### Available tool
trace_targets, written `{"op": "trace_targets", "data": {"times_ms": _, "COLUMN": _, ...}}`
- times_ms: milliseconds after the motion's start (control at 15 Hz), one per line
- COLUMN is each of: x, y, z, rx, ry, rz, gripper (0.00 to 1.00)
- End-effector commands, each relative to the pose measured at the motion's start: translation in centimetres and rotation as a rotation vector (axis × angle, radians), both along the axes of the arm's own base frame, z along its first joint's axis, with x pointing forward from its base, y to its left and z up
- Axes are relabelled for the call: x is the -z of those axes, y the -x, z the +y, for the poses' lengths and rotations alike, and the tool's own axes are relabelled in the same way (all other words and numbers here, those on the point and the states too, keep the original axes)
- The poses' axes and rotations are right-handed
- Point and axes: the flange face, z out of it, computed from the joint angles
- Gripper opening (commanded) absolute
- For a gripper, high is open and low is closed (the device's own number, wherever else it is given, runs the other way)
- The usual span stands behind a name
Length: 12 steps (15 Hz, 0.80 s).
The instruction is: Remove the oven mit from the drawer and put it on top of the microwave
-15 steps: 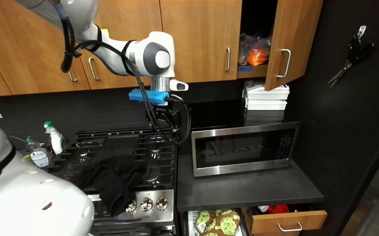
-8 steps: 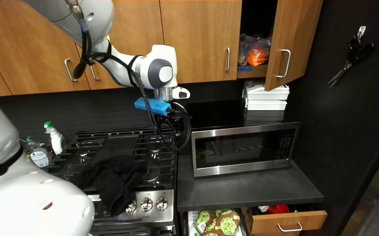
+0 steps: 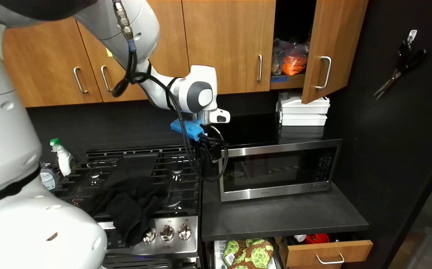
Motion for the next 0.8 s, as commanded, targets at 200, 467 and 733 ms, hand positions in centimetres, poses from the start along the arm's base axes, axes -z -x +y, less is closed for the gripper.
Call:
{"op": "trace_targets", "data": {"times_ms": 200, "x": 2.0, "y": 0.2, "z": -1.0, "rx": 0.365, "ry": 0.007, "rz": 0.073, "gripper": 1.0}}
{"op": "trace_targets", "data": {"times_ms": 467, "x": 2.2, "y": 0.5, "z": -1.3, "rx": 0.34, "ry": 0.012, "rz": 0.063, "gripper": 1.0}}
{"op": "trace_targets", "data": {"times_ms": 733, "x": 1.4, "y": -0.5, "z": -0.4, "rx": 0.34, "ry": 0.031, "rz": 0.066, "gripper": 1.0}}
